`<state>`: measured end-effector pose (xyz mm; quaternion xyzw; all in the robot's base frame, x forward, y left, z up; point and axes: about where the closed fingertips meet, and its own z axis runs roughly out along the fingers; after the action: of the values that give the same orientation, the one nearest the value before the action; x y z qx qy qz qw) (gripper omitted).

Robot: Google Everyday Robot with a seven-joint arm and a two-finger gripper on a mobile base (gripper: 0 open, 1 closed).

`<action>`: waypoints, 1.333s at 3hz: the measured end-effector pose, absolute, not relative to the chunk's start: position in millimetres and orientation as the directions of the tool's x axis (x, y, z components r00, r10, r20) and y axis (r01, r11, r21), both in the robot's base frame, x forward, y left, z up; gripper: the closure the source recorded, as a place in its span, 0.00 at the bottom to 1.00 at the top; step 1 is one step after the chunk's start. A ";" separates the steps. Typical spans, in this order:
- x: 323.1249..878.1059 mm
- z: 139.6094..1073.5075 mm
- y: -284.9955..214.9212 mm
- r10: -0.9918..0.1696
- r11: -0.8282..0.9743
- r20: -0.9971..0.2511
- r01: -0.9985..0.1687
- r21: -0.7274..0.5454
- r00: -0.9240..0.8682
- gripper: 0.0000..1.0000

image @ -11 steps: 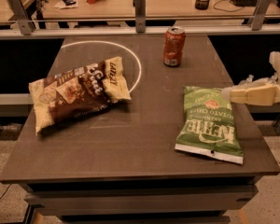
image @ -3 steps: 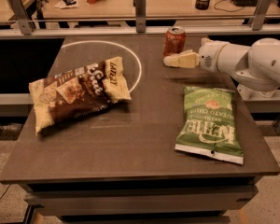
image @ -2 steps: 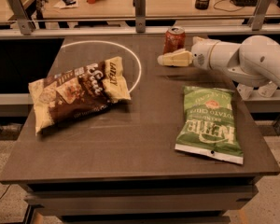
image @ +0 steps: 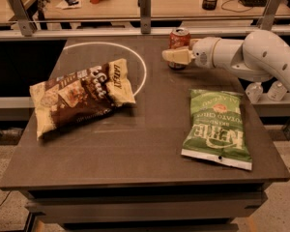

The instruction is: Move coke can near brown chip bag

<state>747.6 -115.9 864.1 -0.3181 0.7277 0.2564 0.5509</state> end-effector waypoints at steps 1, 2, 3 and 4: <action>747.0 864.9 -112.9 -0.195 0.646 -0.963 -0.763 0.015 -0.184 0.64; 734.5 876.9 -108.4 -0.175 0.623 -0.966 -0.781 0.041 -0.191 0.87; 704.9 898.7 -96.4 -0.125 0.587 -0.971 -0.805 0.093 -0.203 1.00; 671.4 917.9 -77.3 -0.092 0.543 -0.975 -0.831 0.122 -0.203 1.00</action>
Offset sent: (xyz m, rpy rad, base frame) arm -0.0300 0.0057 0.0304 0.0506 0.0239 0.0802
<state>671.4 -77.3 917.9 -0.3320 0.6952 0.3438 0.5369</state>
